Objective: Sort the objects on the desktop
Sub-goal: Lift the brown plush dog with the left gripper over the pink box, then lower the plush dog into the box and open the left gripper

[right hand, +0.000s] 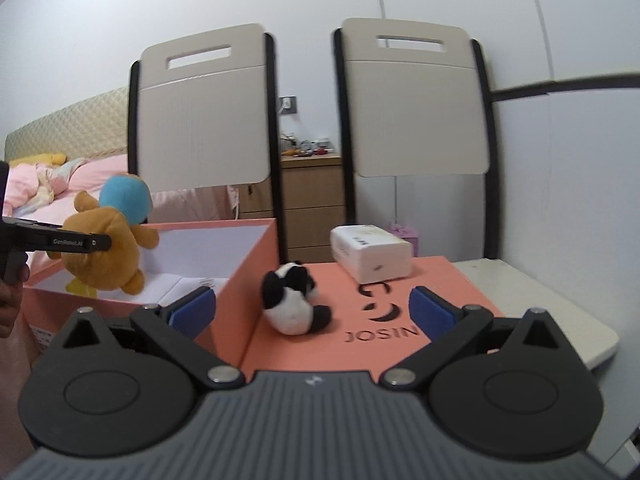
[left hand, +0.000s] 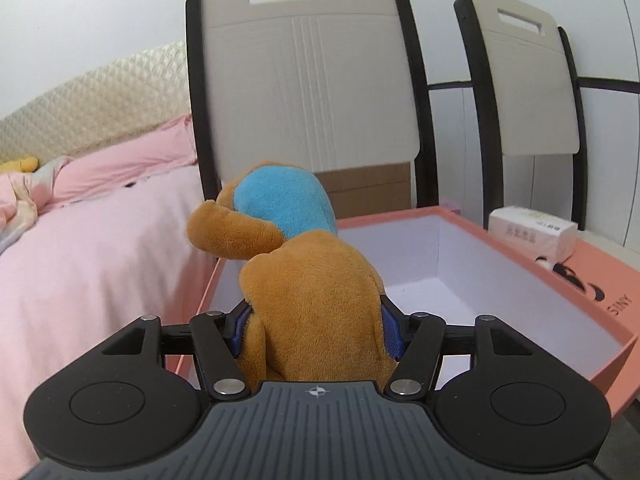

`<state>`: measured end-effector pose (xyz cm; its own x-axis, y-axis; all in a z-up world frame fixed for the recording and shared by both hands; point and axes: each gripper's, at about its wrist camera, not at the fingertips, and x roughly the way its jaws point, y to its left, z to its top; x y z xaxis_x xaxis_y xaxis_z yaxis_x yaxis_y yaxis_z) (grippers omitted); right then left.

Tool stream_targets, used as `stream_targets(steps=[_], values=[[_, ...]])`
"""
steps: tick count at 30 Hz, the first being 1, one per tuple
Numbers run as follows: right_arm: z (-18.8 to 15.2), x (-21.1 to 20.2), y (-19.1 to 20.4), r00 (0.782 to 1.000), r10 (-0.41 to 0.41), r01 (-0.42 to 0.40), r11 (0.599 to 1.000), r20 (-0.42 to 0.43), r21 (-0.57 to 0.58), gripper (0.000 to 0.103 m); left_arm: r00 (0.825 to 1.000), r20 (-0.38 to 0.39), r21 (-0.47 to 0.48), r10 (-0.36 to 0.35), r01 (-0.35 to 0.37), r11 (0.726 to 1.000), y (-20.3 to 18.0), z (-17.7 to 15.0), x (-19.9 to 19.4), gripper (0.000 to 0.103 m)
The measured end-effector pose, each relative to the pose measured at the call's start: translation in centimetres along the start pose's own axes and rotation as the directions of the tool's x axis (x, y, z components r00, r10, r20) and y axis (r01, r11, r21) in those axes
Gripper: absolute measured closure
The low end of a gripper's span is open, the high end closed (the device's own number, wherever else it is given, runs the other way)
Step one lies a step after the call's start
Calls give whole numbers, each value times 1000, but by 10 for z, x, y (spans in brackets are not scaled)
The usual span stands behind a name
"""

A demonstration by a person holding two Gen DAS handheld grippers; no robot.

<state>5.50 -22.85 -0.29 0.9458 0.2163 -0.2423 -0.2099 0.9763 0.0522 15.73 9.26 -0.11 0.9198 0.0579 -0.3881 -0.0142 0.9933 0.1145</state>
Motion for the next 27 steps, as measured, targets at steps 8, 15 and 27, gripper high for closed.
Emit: stream_targets(steps=[8, 15, 27], values=[[1, 21, 20, 998, -9, 13, 997, 56, -76, 0, 1000, 11, -72, 13, -12, 997, 9, -17, -5, 31], [2, 28, 21, 997, 7, 0, 995, 75, -100, 0, 991, 113, -126, 70, -56, 991, 12, -11, -17, 18], [4, 1, -5, 991, 60, -67, 996, 117, 59, 0, 972, 229, -114, 48, -22, 993, -17, -15, -50, 6]])
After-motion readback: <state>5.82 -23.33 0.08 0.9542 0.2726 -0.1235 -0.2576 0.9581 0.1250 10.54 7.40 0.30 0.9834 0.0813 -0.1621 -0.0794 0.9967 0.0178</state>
